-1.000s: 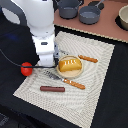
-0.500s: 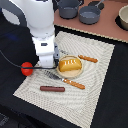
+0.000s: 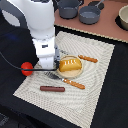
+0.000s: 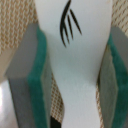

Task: Interact with the objects in diverse but meaningful ways.

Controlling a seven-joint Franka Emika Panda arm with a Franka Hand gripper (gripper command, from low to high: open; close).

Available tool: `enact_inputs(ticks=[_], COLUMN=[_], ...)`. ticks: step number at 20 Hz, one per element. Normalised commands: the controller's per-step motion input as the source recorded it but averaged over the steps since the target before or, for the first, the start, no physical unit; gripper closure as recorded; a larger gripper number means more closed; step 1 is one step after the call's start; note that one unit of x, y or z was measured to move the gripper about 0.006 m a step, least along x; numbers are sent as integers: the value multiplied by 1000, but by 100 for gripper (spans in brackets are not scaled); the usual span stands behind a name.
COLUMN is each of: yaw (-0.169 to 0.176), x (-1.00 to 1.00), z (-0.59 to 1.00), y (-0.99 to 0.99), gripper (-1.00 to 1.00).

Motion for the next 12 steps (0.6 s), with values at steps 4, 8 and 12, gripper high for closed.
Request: enact_inputs(ticks=[4, 8, 12], yaw=[60, 9, 0], x=[-487, -585, -288], z=[-24, 332, 954], y=[316, 371, 450], gripper=[100, 100, 100])
